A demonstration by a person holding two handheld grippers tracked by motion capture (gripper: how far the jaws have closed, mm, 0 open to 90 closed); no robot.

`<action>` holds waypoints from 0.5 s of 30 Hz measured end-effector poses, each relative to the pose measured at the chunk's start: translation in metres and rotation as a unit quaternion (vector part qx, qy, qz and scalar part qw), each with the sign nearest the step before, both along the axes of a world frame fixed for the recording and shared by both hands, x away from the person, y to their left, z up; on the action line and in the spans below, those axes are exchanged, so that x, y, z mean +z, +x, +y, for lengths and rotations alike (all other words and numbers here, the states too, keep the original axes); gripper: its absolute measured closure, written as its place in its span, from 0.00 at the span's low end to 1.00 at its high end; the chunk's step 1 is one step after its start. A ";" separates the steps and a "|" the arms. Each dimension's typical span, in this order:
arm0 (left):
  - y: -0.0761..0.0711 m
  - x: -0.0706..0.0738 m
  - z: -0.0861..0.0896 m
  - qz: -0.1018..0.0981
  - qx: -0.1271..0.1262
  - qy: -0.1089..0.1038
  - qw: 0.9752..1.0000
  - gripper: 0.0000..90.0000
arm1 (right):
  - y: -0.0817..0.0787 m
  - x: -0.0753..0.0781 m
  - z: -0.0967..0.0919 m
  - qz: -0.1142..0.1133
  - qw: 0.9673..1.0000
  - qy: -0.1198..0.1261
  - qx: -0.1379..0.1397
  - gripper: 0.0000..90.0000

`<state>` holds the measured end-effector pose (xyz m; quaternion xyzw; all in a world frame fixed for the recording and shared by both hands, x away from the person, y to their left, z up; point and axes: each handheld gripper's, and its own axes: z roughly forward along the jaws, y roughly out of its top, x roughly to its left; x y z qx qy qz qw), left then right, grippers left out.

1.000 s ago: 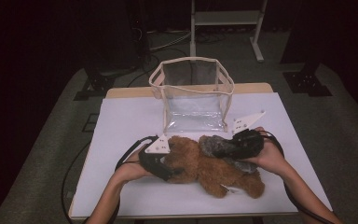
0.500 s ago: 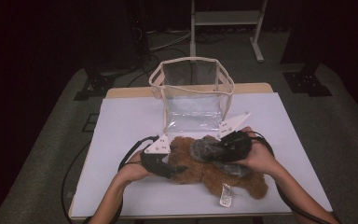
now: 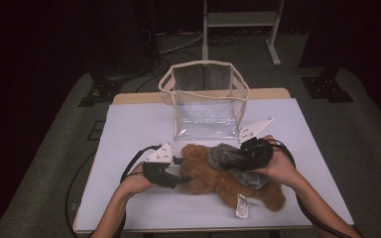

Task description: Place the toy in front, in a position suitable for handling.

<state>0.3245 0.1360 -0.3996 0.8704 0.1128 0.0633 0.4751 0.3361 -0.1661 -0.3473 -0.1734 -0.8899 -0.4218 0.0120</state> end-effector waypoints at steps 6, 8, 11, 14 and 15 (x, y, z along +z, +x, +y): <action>-0.004 0.002 -0.004 -0.007 -0.010 0.008 1.000 0.46 | 0.013 0.004 0.033 -0.003 1.000 0.006 0.020 0.81; -0.005 0.002 -0.004 -0.008 -0.012 0.010 1.000 0.46 | 0.017 0.005 0.040 0.001 1.000 0.012 0.018 0.81; -0.007 0.001 -0.006 -0.014 -0.011 0.019 1.000 0.46 | 0.025 0.004 0.049 -0.001 1.000 0.010 0.014 0.81; -0.007 0.001 -0.006 -0.018 -0.008 0.024 1.000 0.44 | 0.030 0.002 0.046 0.007 1.000 0.006 0.004 0.80; -0.007 0.001 -0.007 -0.021 -0.006 0.026 0.999 0.43 | 0.031 0.001 0.043 0.007 1.000 0.002 -0.003 0.80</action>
